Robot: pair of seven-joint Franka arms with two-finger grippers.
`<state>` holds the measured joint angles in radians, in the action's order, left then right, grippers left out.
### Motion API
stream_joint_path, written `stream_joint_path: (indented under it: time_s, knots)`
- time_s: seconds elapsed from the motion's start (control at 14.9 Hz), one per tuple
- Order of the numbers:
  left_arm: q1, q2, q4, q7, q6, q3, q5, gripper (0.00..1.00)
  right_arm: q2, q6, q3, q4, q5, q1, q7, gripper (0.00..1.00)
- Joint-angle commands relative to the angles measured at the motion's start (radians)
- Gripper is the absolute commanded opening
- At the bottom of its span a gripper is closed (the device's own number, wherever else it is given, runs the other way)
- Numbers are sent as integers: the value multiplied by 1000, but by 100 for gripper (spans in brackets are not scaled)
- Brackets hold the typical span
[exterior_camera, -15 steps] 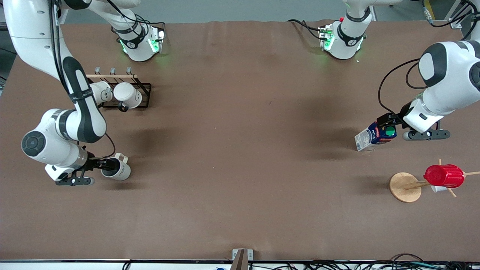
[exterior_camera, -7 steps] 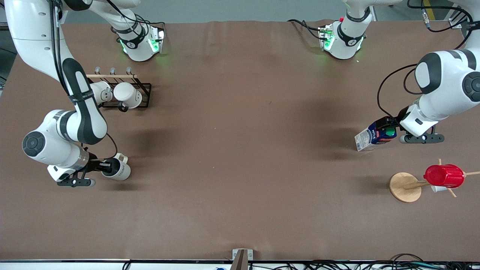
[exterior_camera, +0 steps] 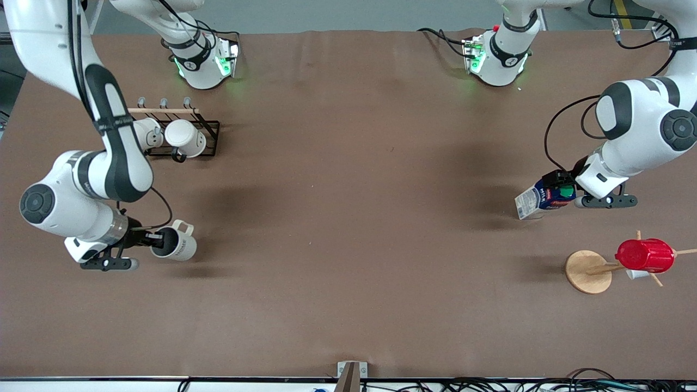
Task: Place cup and milk on table
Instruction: 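Lift the grey mug with the right gripper while the left gripper lifts the milk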
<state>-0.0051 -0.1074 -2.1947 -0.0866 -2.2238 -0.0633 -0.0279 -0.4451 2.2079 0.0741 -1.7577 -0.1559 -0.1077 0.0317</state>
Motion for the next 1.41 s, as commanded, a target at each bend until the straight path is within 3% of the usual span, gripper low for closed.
stream_joint_path:
  time_s: [0.0,0.13,0.27,0.47,0.6,0.74,0.94,1.34]
  knots:
    - [2,0,-3,-18,-19,-3,13,85,68,-17,-30,-26,4,-133,-178,1]
    - [2,0,3,-19,-17,-3,11,61,60,-16,-42,12,57,-242,-318,1]
    - [2,6,6,-19,-19,-3,11,42,19,-19,-65,81,148,-357,-528,1]
    - [2,17,18,-22,-10,-3,11,28,-73,-66,-156,199,211,-431,-754,1]
    - [2,38,24,-24,-4,-4,11,26,-147,-65,-230,257,254,-449,-857,1]
    - [2,58,41,-22,27,-3,11,26,-219,-62,-255,314,340,-489,-973,2]
    - [-9,58,130,-15,152,11,11,26,-282,-51,-272,346,368,-521,-1036,2]
    - [-10,58,193,34,230,187,-1,26,-328,-20,-272,346,401,-581,-1049,5]
